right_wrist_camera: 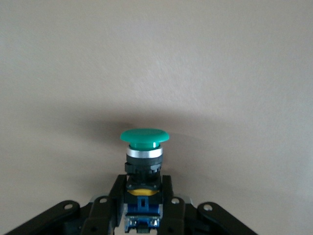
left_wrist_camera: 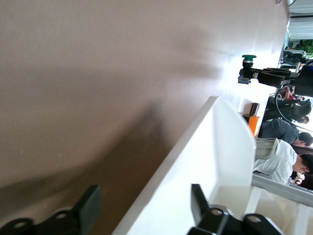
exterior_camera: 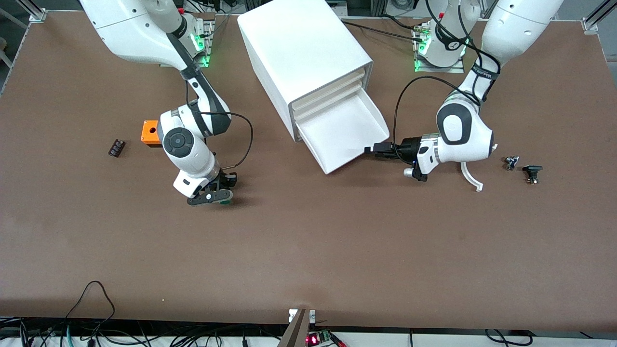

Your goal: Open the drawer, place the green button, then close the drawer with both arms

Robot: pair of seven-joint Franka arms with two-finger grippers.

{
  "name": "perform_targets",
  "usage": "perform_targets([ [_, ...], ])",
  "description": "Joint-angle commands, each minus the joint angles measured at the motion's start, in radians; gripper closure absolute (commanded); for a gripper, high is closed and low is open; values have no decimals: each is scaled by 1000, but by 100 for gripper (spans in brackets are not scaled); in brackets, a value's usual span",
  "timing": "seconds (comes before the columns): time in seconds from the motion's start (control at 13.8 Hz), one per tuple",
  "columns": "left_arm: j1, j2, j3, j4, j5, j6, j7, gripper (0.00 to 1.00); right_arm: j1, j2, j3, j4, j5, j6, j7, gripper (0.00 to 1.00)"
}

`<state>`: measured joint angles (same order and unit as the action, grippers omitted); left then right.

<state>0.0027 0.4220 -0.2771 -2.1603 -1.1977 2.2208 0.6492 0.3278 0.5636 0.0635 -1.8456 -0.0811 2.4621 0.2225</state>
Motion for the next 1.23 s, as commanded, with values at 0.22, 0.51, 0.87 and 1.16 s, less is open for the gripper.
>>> perform_targets([
  [0.22,34,-149,-1,-73,-6,16,-19,0,-4,-45,45,94,0,-118,-11,72],
  [0.51,190,-232,1,-67,-5,65,-3,0,-3,-67,136,279,-3,-261,-17,72],
  [0.87,220,-302,87,139,594,-19,-10,0,34,-64,229,416,-6,-281,-205,72],
  [1.16,220,-339,114,387,924,-310,-22,0,167,-10,228,520,-9,-278,-382,72],
])
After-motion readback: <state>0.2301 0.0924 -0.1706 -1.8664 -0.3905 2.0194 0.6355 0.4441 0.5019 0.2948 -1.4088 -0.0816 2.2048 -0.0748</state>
